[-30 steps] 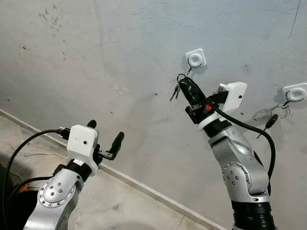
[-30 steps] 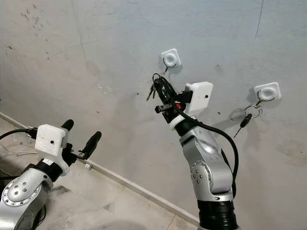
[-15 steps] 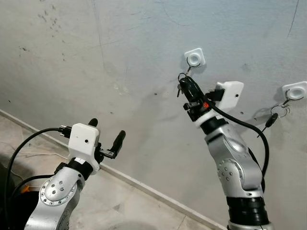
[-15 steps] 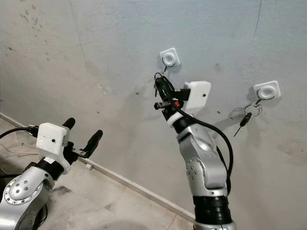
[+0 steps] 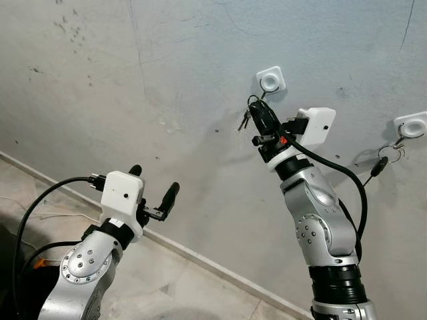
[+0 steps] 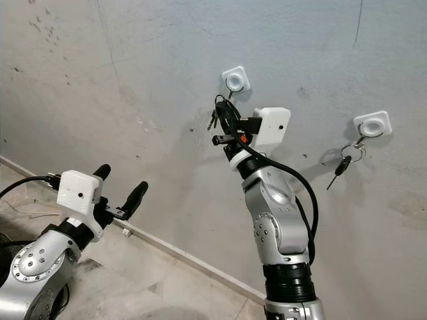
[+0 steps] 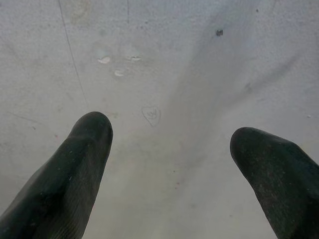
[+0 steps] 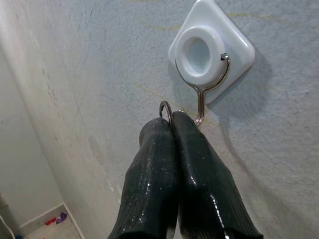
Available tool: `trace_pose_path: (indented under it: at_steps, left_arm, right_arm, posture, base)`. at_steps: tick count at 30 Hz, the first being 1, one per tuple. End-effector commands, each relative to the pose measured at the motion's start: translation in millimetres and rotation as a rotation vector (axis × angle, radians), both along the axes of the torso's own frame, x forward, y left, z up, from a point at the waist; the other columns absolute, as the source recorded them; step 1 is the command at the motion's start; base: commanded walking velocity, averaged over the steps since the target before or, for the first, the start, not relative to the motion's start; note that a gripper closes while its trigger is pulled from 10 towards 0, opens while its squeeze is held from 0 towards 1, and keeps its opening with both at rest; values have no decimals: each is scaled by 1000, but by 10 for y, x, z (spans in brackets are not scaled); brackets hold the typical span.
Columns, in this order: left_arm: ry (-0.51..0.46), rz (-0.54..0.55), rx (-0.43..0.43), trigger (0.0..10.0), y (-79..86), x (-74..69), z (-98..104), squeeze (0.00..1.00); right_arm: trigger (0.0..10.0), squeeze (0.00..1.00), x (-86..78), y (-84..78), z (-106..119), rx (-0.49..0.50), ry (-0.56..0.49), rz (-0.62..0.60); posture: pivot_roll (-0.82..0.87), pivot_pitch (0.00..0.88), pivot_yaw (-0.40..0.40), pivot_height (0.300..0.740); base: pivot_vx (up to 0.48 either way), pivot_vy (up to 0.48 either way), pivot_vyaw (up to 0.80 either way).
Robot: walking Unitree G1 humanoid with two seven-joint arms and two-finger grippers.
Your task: Hang keys on a hook
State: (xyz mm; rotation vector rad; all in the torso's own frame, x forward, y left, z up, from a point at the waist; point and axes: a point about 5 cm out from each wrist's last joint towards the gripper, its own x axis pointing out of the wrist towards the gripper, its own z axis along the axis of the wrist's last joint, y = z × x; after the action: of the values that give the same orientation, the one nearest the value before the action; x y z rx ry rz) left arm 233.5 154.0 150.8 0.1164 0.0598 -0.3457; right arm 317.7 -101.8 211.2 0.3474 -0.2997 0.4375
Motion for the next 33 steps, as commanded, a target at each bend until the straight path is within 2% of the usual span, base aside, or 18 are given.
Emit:
trace_pose_path:
  at_steps: [1, 7, 13, 24, 33]
  left_arm:
    - [-1, -15, 2, 10000, -19, 12, 12, 0]
    - [-1, -17, 4, 10000, -15, 13, 10, 0]
    - [-8, -28, 6, 10000, -25, 18, 24, 0]
    - [-91, -155, -7, 10000, -220, 105, 292, 0]
    - [-75, -162, -10, 10000, -220, 106, 273, 0]
  right_arm:
    - [10000, 0, -10, -141, 65, 30, -31, -57]
    - [10000, 0, -46, -160, 33, 59, -13, -5]
    - [10000, 0, -54, -173, 9, 53, -8, -3]
    - [10000, 0, -63, -188, -45, 37, 8, -8]
    - [10000, 0, -25, -169, -75, 42, 26, -21]
  posture:
    - [315, 22, -30, 740]
    - [320, 22, -30, 740]
    - [320, 22, -31, 740]
    - [317, 22, -28, 740]
    - [318, 19, -25, 740]
  base:
    - [0, 0, 0]
    - [0, 0, 0]
    - [0, 0, 0]
    - [0, 0, 0]
    - [0, 0, 0]
